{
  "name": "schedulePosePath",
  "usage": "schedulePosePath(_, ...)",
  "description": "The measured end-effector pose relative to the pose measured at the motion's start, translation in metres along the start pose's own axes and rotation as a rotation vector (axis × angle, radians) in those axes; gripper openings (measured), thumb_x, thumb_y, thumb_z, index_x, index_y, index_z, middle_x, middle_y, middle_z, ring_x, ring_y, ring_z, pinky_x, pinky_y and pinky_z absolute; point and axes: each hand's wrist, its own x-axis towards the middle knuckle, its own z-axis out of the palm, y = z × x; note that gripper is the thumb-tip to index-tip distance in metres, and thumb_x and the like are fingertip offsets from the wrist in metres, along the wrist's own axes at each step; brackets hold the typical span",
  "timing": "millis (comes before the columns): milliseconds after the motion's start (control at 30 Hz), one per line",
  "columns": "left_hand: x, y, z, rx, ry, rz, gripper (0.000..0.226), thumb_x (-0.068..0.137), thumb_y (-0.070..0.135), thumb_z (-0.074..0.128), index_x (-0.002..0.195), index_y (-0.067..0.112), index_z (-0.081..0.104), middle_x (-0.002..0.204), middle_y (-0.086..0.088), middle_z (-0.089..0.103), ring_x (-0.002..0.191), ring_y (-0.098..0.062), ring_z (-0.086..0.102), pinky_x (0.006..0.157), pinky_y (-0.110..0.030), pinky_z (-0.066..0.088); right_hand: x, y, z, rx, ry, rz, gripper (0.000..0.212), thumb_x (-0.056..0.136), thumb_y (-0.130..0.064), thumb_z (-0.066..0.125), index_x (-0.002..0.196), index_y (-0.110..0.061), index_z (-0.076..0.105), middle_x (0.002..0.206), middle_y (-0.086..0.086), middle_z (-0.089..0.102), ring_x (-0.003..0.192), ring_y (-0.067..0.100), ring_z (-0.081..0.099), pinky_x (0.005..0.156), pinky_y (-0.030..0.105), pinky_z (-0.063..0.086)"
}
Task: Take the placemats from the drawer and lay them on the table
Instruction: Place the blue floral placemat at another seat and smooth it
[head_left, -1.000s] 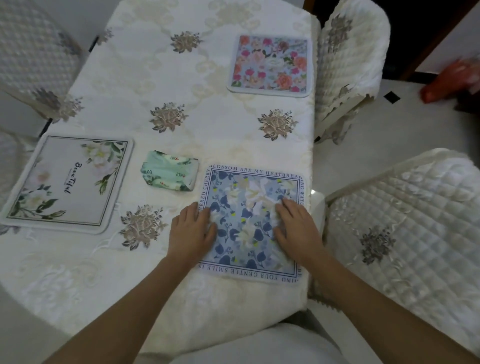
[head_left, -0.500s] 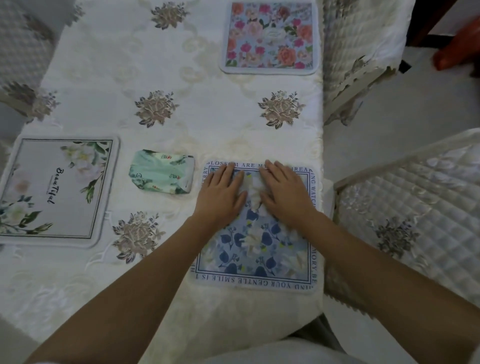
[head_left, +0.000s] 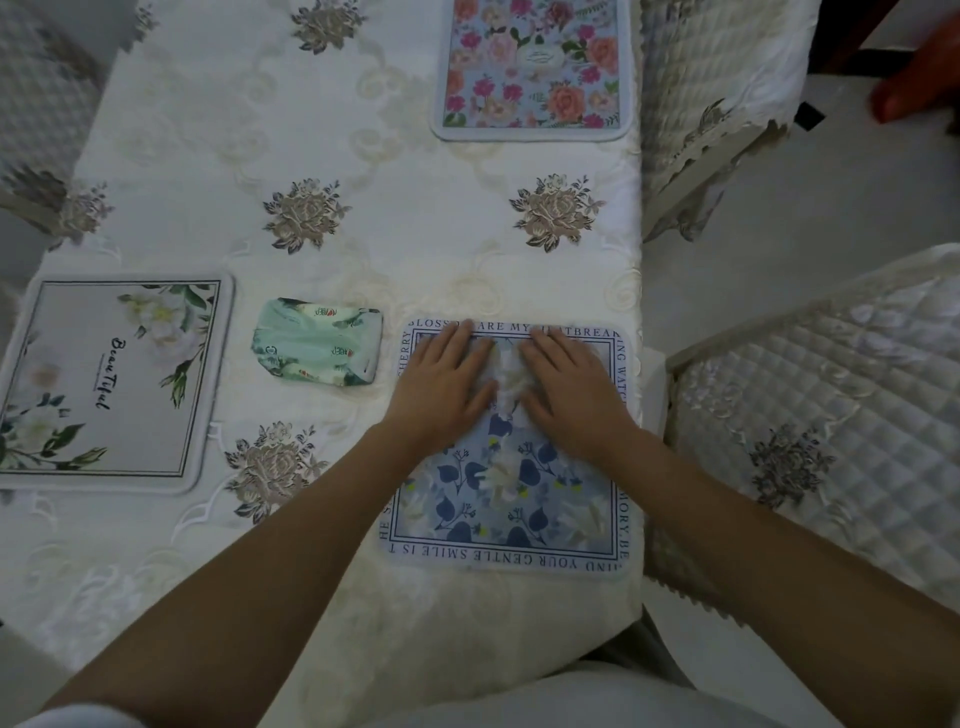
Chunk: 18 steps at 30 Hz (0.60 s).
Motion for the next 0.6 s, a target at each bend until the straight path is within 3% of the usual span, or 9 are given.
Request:
schedulePosePath(233,0.009,0.004,0.004,-0.013,-0.014,0.038,0.062,0.104,0.051,0.024,0.158,0.019,0.024,0.167,-0.007,0.012,0.154,-0.024,0.006,0.124,-0.044,0.010,0.000,0.007,0.002,-0.012,0.019,0.045,0.058,0.101,-0.036,0.045,0.153,-0.013,0.033,0.162,0.006,0.026,0.150,0.025,0.019,0.123,0.042,0.014)
schedulePosePath(467,-0.019,-0.034,0.004,-0.034,-0.008,-0.150,0.064,0.103,0.055,0.022,0.159,0.024,0.019,0.167,-0.008,0.010,0.154,-0.024,0.007,0.123,-0.047,0.015,-0.027,0.036,-0.007,0.013,0.036,0.176,0.061,0.101,-0.035,0.046,0.154,-0.011,0.029,0.163,0.009,0.023,0.150,0.027,0.017,0.123,0.042,0.015)
schedulePosePath(600,-0.038,-0.037,0.009,-0.042,0.012,-0.159,0.067,0.103,0.055,0.023,0.158,0.016,0.024,0.166,-0.011,0.014,0.153,-0.026,0.010,0.124,-0.043,0.011,-0.045,0.037,-0.005,-0.008,-0.004,0.205,0.064,0.103,-0.039,0.041,0.157,-0.010,0.021,0.165,0.011,0.015,0.152,0.025,0.011,0.123,0.044,0.013)
